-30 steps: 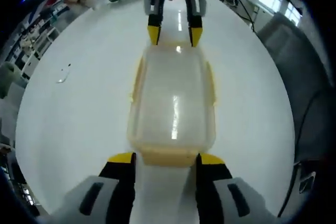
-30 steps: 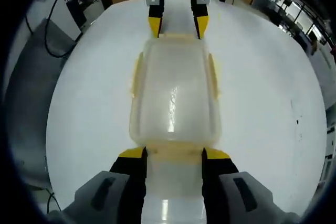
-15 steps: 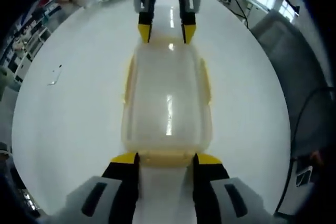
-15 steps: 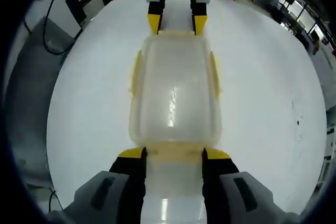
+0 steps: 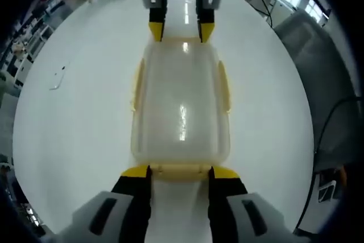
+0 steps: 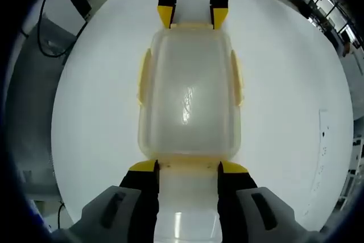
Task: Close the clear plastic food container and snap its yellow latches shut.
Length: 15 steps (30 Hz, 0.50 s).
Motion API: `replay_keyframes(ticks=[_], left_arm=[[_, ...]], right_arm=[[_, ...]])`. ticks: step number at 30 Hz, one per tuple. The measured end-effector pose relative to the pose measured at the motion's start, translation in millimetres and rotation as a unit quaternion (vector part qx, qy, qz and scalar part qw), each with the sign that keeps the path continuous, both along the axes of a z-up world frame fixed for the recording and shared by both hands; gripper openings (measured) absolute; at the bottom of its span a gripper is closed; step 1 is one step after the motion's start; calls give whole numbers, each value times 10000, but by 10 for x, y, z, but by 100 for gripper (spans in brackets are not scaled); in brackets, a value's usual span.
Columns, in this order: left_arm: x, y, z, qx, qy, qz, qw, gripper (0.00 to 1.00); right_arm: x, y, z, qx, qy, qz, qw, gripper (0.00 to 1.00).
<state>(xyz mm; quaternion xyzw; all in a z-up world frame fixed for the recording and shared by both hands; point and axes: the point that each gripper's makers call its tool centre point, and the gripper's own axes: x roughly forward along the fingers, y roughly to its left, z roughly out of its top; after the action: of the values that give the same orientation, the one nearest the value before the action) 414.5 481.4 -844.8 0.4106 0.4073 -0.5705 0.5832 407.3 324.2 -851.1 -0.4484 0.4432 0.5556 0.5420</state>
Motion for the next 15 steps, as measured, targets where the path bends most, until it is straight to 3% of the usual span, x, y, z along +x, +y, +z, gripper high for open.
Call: replay_keyframes(ticks=[15], left_arm=[[-6, -3, -10, -114, 11, 67, 9999, 34]], right_arm=[[-5, -35, -28, -235, -8, -50, 9997, 37]])
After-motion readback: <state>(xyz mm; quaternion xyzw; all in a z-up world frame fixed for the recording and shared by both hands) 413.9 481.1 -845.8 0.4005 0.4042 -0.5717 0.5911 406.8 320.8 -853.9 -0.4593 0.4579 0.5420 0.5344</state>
